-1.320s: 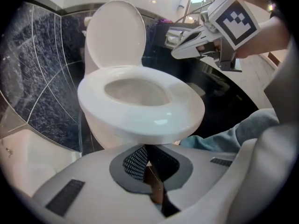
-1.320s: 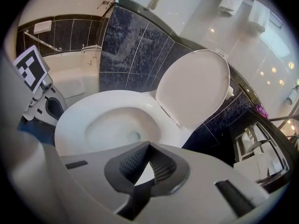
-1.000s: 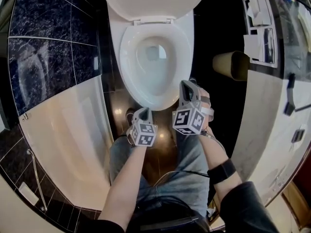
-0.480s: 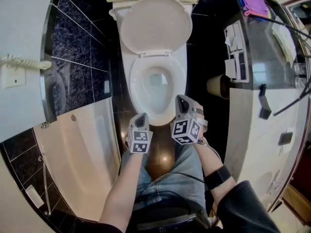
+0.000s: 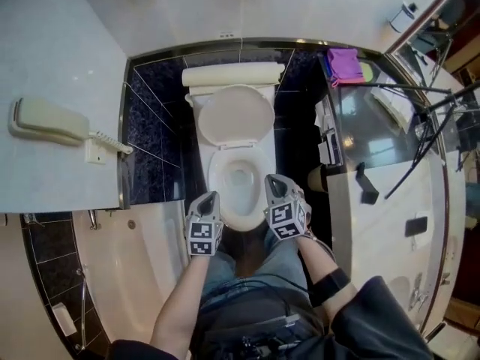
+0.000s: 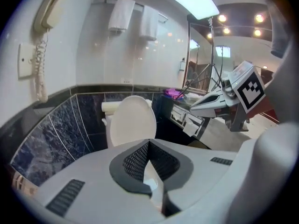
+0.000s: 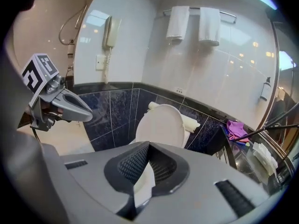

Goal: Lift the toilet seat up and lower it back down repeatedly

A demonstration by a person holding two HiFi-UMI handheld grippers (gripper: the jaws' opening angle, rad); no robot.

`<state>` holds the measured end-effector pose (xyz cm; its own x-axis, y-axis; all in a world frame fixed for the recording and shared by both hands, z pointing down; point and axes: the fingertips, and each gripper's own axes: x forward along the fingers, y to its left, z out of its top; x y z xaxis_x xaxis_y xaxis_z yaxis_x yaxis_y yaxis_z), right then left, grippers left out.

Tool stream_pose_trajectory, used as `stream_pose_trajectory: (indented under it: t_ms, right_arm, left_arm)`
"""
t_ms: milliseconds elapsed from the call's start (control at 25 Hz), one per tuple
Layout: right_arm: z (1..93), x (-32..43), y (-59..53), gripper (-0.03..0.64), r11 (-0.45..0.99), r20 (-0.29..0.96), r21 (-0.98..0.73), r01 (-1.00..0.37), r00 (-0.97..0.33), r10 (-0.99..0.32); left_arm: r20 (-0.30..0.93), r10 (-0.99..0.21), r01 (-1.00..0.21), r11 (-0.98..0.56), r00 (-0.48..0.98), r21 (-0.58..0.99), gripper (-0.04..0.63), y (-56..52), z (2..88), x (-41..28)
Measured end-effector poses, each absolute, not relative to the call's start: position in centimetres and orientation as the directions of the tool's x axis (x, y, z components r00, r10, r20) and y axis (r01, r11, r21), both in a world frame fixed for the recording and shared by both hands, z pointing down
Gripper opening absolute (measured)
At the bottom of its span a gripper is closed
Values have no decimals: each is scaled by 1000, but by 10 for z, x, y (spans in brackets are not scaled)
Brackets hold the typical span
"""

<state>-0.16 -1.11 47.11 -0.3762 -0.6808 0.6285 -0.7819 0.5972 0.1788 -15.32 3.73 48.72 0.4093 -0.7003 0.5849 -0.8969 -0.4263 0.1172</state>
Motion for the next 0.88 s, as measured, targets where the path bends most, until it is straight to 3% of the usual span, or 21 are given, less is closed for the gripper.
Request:
stream_pose_trajectory:
  t_ms: [360,880]
  right_arm:
    - [377,19,-26,23,558,546,93,-824,-427,-721]
    - [372,39,-24,23,575,541,98,-812,-441,-716]
  left_arm:
    - [475,-802,-924,-375,362,72,-2,17,381,-176]
    - [421,-843,-937,-345,335,54,-3,20,344,-162]
